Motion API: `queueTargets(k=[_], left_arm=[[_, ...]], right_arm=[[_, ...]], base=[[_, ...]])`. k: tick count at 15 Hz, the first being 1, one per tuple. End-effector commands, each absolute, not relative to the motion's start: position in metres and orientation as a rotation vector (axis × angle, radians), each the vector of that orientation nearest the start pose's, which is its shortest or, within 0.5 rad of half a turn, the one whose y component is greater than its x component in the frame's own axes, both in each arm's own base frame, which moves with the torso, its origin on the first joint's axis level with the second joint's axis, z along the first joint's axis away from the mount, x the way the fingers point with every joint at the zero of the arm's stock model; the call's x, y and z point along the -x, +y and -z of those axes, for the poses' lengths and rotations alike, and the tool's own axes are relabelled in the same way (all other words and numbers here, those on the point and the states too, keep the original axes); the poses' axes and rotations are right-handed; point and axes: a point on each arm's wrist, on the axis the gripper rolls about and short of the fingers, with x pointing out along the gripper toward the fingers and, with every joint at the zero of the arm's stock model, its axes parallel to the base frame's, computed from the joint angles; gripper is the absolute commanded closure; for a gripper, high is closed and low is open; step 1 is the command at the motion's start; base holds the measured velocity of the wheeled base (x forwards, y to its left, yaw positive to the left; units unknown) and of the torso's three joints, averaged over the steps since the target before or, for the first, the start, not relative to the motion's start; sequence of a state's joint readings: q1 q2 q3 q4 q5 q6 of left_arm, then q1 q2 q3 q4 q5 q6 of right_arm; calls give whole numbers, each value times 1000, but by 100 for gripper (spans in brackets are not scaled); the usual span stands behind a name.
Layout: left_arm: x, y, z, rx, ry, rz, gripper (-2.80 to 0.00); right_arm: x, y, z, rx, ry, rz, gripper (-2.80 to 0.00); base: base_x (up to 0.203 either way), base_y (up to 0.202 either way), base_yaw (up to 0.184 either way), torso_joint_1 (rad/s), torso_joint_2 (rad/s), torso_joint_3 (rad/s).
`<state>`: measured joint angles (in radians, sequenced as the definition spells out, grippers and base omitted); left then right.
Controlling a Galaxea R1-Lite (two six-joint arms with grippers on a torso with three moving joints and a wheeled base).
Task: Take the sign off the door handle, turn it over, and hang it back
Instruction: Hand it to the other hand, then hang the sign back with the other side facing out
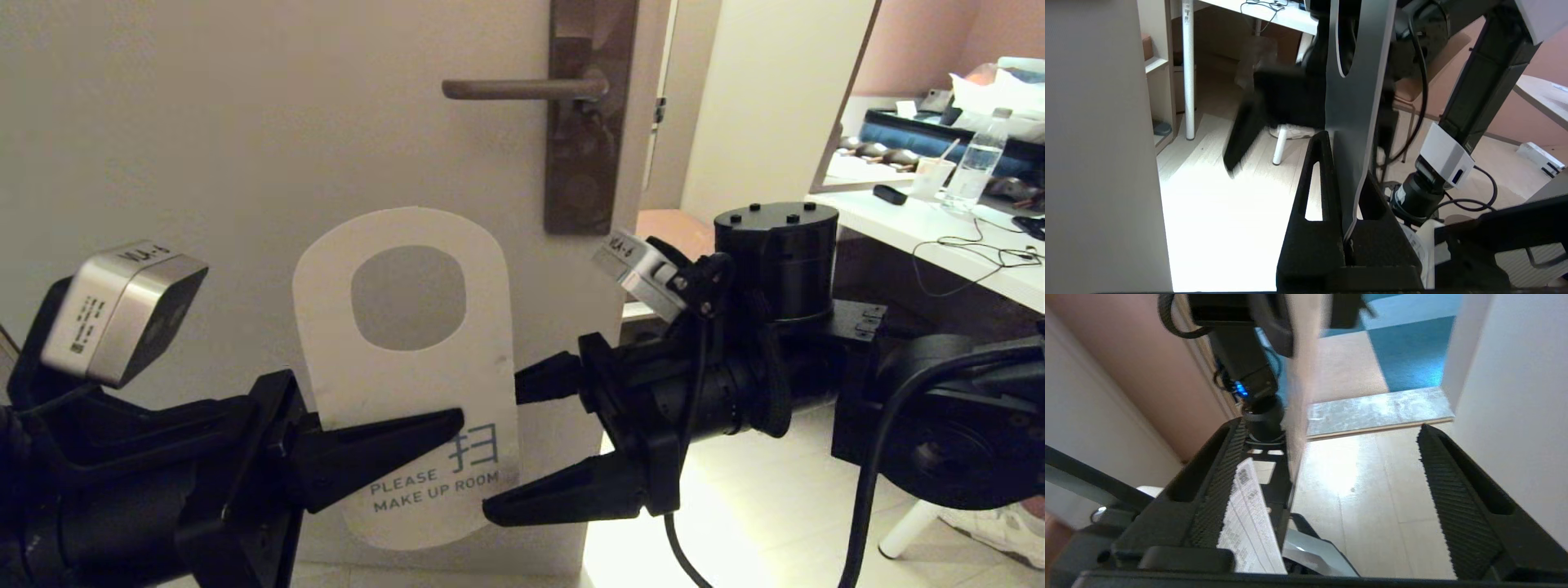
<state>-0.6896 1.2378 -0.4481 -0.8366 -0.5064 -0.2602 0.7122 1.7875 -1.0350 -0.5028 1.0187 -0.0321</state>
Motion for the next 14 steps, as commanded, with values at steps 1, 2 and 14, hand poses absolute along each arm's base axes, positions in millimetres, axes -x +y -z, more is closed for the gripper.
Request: queueTargets(k=[1,2,14], left_arm=[[-129,-117,-218,236,94,1183,0],[-130,-116,-218,236,92,1173,0],[-139,-96,-216,167,35,1050,0]], right_arm=[[-241,220,-213,-20,228,-1700,-280],[-241,214,-215,-21,220,-1685,-280],[-223,160,-211,20,164,-1567,0]], base=[[0,0,0,0,0,0],[0,0,0,0,0,0],[0,0,0,0,0,0]])
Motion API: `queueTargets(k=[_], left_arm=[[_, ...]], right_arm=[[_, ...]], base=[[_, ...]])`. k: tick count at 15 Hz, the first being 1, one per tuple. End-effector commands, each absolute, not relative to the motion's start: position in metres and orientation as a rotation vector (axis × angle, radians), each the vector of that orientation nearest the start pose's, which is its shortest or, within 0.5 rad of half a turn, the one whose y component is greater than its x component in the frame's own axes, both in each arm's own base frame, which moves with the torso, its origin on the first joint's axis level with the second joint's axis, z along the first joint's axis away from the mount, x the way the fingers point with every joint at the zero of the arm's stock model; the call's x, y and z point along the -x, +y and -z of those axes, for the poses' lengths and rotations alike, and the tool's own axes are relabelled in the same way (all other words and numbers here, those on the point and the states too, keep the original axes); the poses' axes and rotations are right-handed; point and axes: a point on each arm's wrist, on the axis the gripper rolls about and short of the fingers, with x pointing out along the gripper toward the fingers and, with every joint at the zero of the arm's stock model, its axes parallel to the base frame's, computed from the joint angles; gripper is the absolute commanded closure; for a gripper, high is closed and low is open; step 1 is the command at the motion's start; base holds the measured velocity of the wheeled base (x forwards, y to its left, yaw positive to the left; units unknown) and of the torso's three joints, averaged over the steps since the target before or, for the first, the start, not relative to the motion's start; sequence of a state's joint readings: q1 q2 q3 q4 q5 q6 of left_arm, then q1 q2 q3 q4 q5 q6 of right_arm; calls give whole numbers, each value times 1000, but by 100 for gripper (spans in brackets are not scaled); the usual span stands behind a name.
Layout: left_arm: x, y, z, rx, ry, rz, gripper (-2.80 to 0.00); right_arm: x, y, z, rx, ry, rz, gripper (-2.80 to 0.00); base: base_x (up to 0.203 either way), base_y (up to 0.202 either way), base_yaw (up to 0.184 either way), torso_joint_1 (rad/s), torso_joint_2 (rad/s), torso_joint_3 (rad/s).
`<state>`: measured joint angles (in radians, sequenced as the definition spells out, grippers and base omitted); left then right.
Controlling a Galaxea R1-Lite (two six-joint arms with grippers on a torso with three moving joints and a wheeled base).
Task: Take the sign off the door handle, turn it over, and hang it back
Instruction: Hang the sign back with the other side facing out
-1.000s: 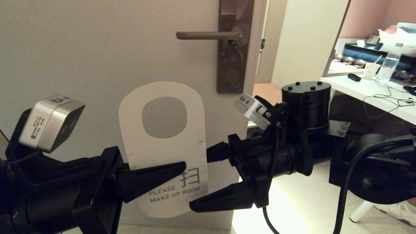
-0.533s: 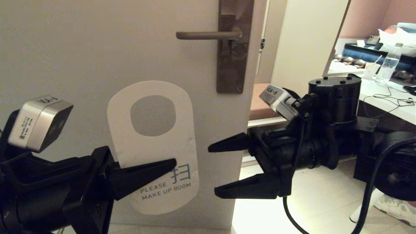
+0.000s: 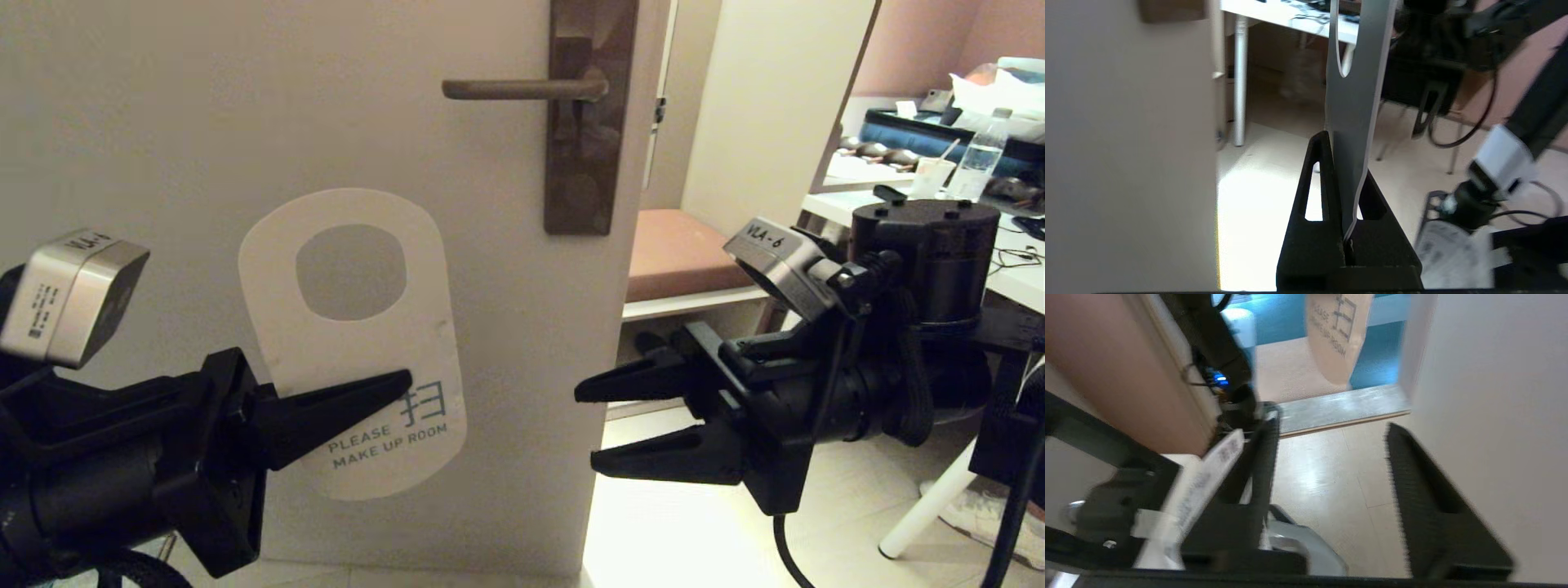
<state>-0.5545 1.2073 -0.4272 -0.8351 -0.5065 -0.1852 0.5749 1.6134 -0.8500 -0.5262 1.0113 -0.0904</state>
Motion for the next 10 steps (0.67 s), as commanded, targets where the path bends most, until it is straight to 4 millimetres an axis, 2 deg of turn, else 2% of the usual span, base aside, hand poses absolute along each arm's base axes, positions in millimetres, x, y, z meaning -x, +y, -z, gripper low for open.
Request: queueTargets(k=[1,4,7,10], left_arm=[[-139,-92,-214,153,31,1028,0],[-136,-75,-208,120,14,943,0],[-132,-61,-197,104,31,867,0],[-134,-59,-198,89,16,850,0]], right_arm=[[-223,155,-207,28,140,-1527,0],[-228,129,-198,50,86,-1287,0],[-231,89,-197,46,87,-1088,0],[-226,45,-199,45,75,-909,0]], base=[[0,0,0,0,0,0],[0,0,0,0,0,0],[0,0,0,0,0,0],[0,0,0,0,0,0]])
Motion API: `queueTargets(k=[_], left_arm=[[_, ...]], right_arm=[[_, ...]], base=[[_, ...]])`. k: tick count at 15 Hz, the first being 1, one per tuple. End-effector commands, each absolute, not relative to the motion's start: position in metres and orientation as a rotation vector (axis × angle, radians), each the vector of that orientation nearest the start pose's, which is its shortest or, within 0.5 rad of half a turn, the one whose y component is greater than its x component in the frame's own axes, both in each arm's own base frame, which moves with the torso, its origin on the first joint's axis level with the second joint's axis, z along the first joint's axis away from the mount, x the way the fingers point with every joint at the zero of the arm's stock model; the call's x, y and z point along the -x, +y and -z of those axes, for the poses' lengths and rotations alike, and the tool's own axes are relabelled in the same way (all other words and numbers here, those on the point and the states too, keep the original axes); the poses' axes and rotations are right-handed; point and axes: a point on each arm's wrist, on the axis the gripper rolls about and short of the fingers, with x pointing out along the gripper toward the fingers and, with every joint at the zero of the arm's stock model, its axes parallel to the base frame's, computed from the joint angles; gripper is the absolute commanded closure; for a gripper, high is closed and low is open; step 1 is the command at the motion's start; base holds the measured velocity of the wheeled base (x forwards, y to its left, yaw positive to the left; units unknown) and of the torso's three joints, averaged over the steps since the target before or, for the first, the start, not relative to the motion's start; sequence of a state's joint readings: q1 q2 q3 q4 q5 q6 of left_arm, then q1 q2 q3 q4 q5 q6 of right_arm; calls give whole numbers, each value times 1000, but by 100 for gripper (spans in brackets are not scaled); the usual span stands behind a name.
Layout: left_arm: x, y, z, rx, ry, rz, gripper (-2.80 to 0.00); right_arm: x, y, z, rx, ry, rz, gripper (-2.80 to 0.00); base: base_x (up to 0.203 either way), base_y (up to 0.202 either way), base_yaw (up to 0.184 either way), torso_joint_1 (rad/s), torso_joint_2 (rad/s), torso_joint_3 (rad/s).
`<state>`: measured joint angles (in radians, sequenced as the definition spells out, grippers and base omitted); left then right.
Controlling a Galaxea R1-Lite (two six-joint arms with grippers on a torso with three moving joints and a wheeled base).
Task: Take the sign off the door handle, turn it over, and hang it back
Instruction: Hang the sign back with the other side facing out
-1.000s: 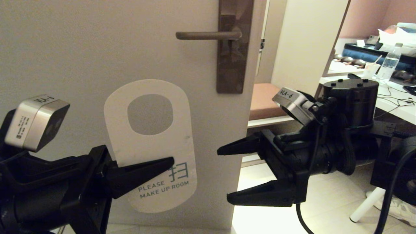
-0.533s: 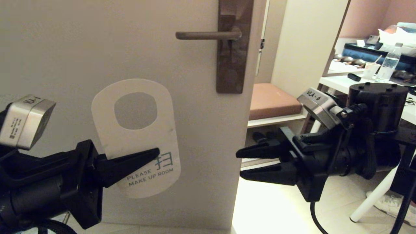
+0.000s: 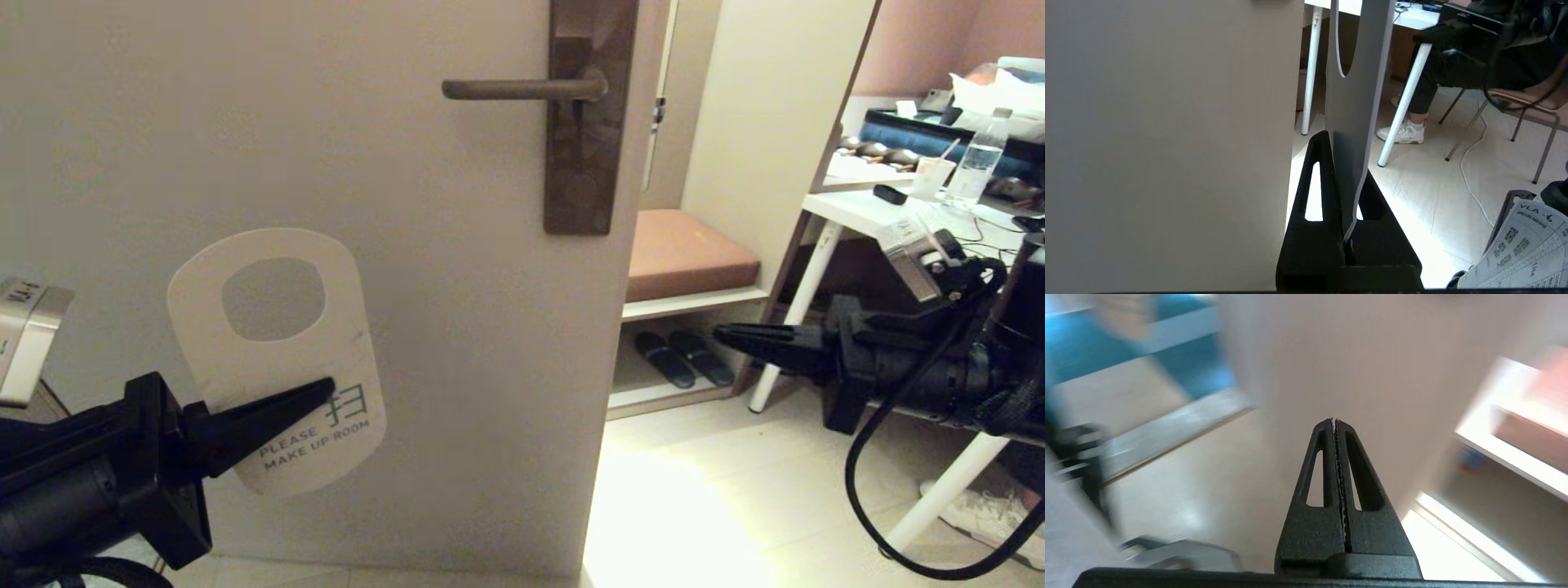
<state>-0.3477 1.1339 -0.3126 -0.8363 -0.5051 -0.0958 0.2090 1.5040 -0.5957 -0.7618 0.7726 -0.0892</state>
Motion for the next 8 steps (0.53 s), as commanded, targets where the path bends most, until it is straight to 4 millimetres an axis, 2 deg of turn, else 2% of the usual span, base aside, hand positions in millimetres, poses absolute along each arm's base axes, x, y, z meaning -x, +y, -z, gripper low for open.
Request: queueTargets(k=[1,4,8], left_arm=[[-134,-59,-199,85,10,850,0],[-133,-57,-200,80,-1,832,0],[-134,-57,-200,52,-13,832,0]], right_arm=[[-218,32,-200,46,67,-856,0],[-183,9,-194,46,62,-745,0],[-131,-1,-168,32,84,-653,0]], base=[[0,0,0,0,0,0],[0,0,0,0,0,0],[0,0,0,0,0,0]])
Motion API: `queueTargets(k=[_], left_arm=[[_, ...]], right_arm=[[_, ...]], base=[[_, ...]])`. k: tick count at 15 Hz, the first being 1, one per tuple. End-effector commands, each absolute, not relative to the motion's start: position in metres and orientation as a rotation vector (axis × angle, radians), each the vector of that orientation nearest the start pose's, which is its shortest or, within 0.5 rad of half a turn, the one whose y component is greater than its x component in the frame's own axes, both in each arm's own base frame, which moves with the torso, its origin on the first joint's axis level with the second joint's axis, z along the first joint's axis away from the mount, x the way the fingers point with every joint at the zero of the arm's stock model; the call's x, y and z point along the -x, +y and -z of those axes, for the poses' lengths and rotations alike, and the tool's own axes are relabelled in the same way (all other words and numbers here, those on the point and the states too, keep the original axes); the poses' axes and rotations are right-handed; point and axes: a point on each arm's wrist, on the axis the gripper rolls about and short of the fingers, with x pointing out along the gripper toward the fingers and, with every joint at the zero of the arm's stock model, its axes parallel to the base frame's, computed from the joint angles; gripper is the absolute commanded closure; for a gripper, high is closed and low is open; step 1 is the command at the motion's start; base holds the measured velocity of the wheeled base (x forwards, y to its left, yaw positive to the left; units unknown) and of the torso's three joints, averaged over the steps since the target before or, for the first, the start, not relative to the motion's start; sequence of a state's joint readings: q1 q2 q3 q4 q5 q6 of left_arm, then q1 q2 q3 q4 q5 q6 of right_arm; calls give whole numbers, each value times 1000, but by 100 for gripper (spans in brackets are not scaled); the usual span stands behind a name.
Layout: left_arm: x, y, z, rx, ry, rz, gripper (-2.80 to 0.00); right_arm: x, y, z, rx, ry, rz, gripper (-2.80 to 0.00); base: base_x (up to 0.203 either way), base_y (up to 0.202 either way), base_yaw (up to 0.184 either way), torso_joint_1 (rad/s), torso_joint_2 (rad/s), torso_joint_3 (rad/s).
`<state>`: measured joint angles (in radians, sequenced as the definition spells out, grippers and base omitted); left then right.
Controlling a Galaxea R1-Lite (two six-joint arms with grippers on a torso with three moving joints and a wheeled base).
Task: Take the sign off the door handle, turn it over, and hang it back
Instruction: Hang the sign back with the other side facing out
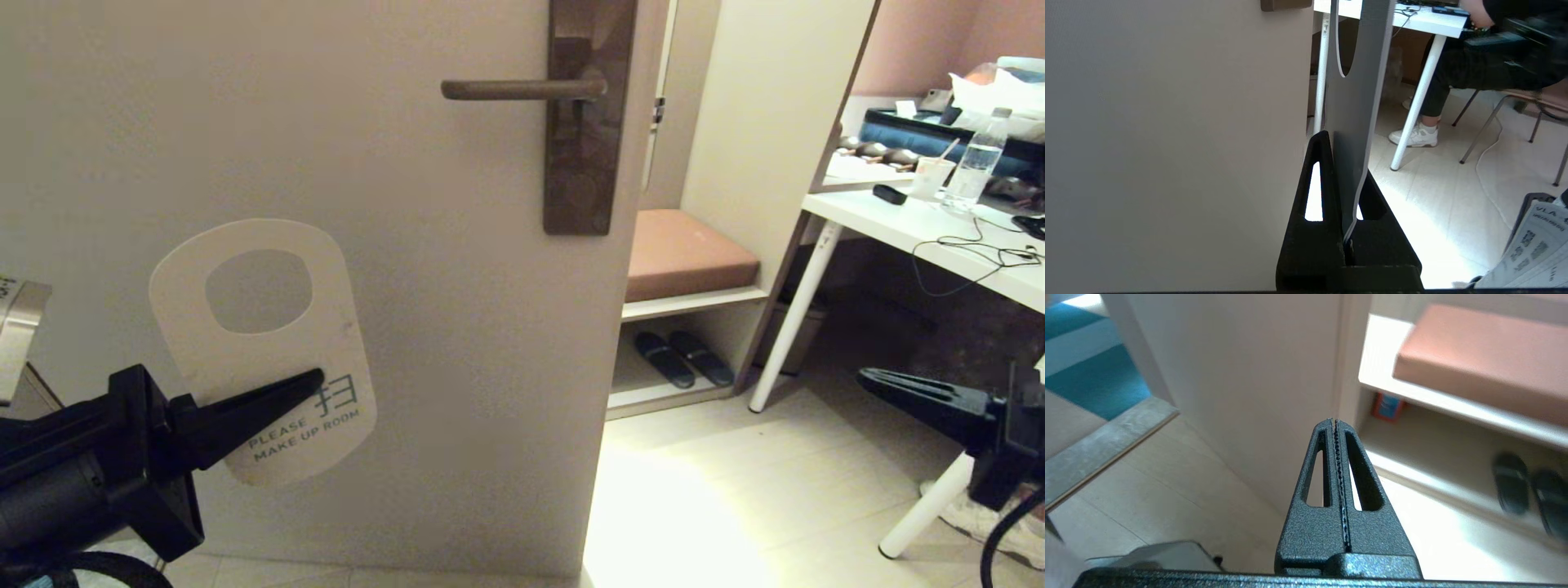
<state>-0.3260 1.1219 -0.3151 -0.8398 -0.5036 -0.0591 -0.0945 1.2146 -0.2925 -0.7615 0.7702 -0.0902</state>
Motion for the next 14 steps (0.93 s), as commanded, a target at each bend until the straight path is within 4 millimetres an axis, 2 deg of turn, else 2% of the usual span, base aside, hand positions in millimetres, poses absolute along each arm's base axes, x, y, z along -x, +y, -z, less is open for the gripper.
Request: queueTargets(k=[1,3,8,14], left_arm=[[-132,-56,-201,43,-24,832,0],[-130,-55,-202,38,-36,832,0],[-128,-55,-204,36,-51,839,0],[-127,-55,-206,22,-66,838,0]], right_arm=[[-119,-1,-161,30,88,-634,0],[-102,-4,-149,26,97,-564,0],[-81,-6,-127,32,164,-250,0],[-27,3,-103,27,239,-178,0]], base=[[0,0,0,0,0,0],[0,0,0,0,0,0],[0,0,0,0,0,0],[0,0,0,0,0,0]])
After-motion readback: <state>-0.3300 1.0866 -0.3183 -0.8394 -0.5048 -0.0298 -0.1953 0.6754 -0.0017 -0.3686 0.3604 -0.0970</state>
